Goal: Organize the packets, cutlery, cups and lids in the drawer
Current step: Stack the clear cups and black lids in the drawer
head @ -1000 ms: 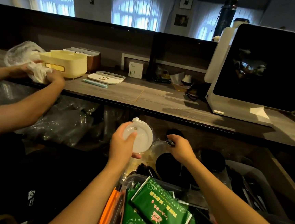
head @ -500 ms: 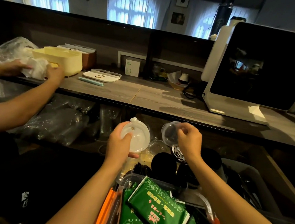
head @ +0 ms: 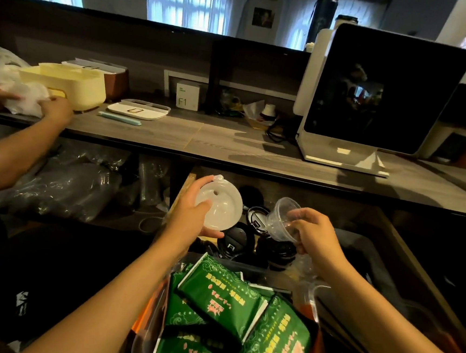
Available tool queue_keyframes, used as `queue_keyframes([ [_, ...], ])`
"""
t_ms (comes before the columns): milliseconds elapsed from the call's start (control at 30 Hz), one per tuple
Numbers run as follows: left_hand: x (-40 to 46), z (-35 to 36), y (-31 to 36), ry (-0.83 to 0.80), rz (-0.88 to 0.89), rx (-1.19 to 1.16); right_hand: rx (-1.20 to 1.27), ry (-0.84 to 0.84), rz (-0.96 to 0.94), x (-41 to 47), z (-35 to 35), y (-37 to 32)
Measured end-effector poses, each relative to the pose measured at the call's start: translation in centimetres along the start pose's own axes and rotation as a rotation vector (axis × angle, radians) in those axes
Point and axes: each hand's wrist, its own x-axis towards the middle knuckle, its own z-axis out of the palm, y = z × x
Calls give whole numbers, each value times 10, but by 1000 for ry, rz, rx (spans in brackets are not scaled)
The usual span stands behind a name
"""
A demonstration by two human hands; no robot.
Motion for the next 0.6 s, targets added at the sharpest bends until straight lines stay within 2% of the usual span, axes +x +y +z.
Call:
queue_keyframes([
  [100,-2,4,-6,-42,-130,-34,-75,40,31,0,-15,12],
  [167,-2,5,-10,-48,-153,-3,-120,27,39,2,-21,17],
  [300,-2,8,-12,-73,-138,73,-126,2,53,2,-37,9],
  [433,-7,12,-14,-112,-35,210,-47,116,46,1,-52,6],
  [600,-18,21,0,-131,33,232,-19,126,205,11,-56,21],
])
